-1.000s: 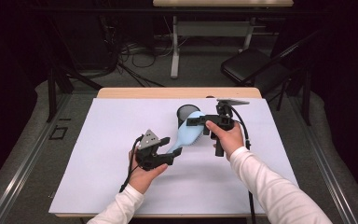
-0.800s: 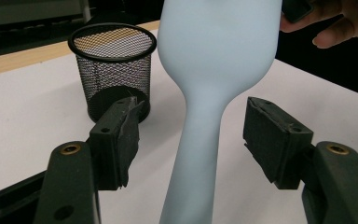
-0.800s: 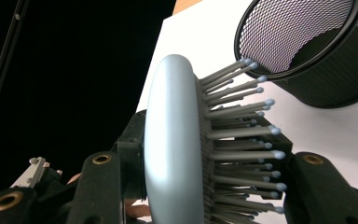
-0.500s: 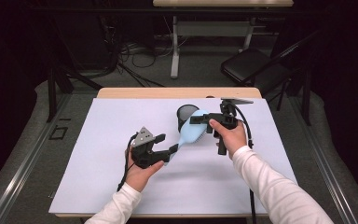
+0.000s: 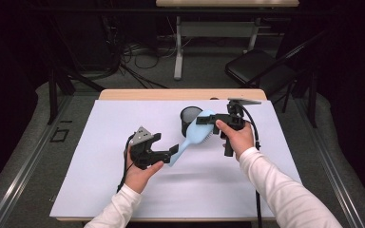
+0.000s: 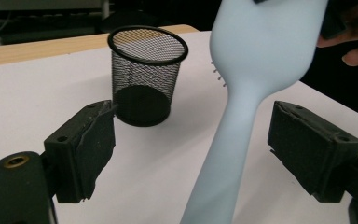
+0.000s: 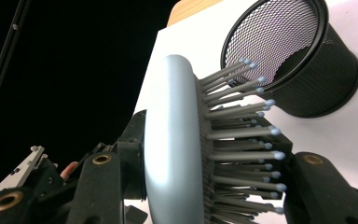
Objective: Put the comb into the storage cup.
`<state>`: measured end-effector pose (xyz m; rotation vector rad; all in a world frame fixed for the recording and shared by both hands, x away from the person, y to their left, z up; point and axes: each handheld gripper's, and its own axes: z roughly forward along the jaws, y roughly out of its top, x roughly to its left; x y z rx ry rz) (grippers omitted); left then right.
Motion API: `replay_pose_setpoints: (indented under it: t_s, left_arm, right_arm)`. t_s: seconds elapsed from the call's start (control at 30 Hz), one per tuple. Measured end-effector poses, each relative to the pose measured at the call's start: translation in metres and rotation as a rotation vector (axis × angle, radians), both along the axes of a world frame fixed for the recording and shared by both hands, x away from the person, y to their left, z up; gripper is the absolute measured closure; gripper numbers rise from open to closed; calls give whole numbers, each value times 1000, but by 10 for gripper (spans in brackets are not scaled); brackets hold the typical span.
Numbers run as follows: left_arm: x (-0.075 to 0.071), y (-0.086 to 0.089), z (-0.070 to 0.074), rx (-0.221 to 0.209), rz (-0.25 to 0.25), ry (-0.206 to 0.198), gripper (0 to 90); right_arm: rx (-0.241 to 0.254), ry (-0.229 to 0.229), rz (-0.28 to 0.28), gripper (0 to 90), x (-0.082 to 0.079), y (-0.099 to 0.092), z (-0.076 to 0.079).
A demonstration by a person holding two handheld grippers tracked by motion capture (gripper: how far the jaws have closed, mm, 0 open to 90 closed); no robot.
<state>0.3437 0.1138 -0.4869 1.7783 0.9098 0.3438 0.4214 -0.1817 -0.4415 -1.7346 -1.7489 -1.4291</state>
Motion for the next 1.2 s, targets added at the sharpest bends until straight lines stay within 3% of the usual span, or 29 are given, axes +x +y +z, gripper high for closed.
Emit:
replay_pose_setpoints:
  t_s: [0.07,0.33,0.53,0.7,1.2]
  left_arm:
    - [0,0,-1,28,-11,-7,108]
    - [3,2,-1,6,-8,15,78]
    - [4,4,-1,-16,-11,39,5]
    - [6,5,-1,-33,-9,59,5]
    - [7,13,2,-31,-3,62,5]
  right_arm:
    - [2,3,-5,482,0,-1,1]
    - [-1,-5,-16,482,1,-3,2]
    - [-2,-10,-20,482,1,-5,5]
    - [-13,-20,-25,482,2,-7,8]
    - [-39,-52,-44,482,5,-9,24]
